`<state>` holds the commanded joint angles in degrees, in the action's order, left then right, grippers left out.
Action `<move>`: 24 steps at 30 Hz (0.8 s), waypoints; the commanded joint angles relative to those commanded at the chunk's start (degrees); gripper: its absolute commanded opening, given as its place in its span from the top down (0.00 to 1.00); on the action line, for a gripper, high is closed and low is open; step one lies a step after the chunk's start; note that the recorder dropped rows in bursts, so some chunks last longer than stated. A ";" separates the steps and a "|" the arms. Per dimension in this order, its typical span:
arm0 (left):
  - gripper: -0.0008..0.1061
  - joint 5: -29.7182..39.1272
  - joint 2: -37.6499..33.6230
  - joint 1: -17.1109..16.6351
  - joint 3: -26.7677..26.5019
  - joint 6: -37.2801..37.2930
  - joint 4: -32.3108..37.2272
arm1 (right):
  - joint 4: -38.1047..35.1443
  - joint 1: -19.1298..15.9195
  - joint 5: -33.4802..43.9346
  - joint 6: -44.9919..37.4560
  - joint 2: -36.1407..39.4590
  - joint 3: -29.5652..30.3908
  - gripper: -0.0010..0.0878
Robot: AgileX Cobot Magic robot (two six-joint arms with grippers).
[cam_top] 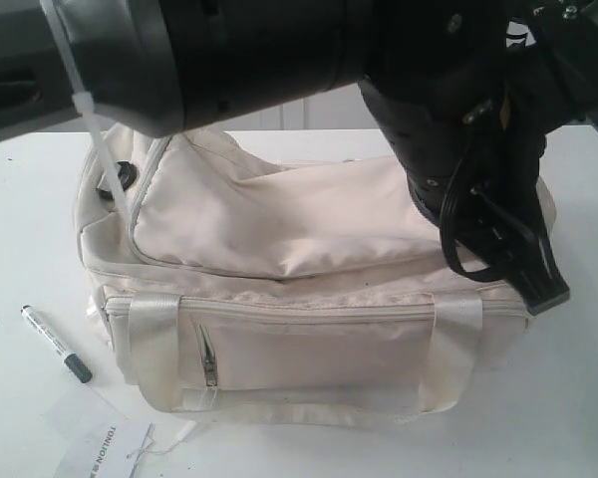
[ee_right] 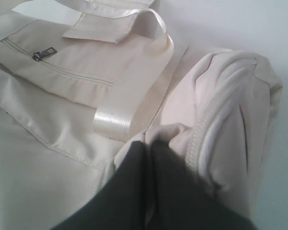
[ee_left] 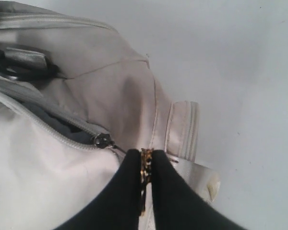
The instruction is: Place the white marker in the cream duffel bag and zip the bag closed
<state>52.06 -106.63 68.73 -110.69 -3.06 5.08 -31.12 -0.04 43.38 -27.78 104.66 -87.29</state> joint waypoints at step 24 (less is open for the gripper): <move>0.99 3.30 1.20 0.00 0.00 -4.67 -5.08 | 0.00 0.00 -1.77 1.10 0.10 -0.10 0.99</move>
<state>55.35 -105.44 68.73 -110.69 -7.72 0.00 -31.12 -0.04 41.62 -26.68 104.76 -87.40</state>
